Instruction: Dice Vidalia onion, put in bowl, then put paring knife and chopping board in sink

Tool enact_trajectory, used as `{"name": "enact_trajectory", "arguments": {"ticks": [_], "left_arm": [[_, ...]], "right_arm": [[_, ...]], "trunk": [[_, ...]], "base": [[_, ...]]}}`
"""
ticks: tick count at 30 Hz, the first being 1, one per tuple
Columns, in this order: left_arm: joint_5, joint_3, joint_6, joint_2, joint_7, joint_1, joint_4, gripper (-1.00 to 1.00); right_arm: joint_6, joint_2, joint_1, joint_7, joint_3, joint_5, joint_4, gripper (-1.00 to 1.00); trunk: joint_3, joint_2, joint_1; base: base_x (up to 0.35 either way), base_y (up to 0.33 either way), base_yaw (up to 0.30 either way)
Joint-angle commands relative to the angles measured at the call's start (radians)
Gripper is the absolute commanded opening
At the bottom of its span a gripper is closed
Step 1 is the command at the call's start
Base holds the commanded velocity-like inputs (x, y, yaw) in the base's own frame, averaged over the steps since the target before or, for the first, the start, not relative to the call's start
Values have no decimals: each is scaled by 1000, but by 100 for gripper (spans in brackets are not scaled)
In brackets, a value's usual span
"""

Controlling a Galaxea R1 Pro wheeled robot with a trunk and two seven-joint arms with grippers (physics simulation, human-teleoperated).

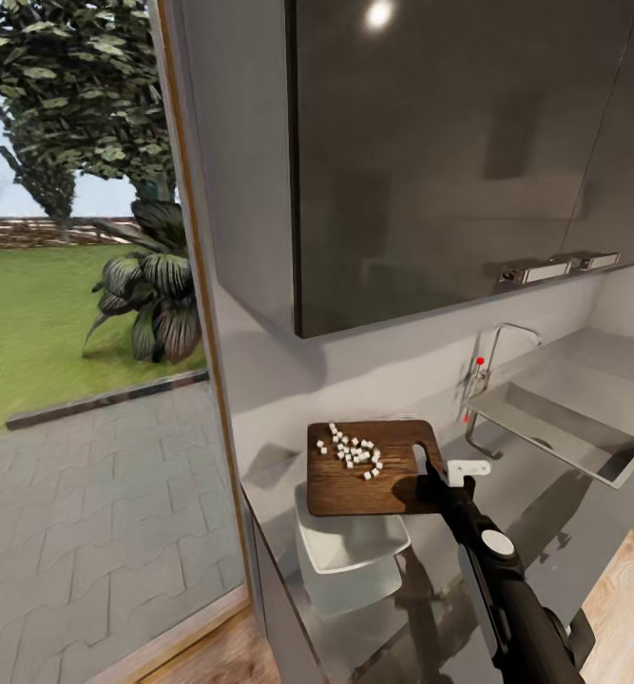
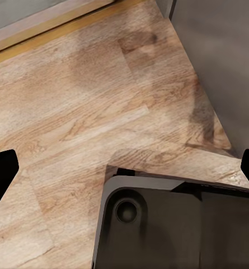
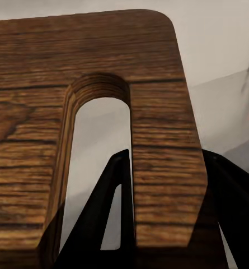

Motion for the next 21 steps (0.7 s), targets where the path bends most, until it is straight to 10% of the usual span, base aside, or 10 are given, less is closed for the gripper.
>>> {"name": "enact_trajectory", "arguments": {"ticks": [1,21], "left_arm": [[10,-6,-3,2,8,0,-1,100],[10,-6,-3,2,8,0,-1,100]], "right_arm": [[3,1,0,9,-4,14,0,-100],[-151,1,0,9,-6,33,79,-100]], "trunk": [[-1,-1,1],[-1,-1,1]], "base": [[0,0,0],[0,0,0]]}}
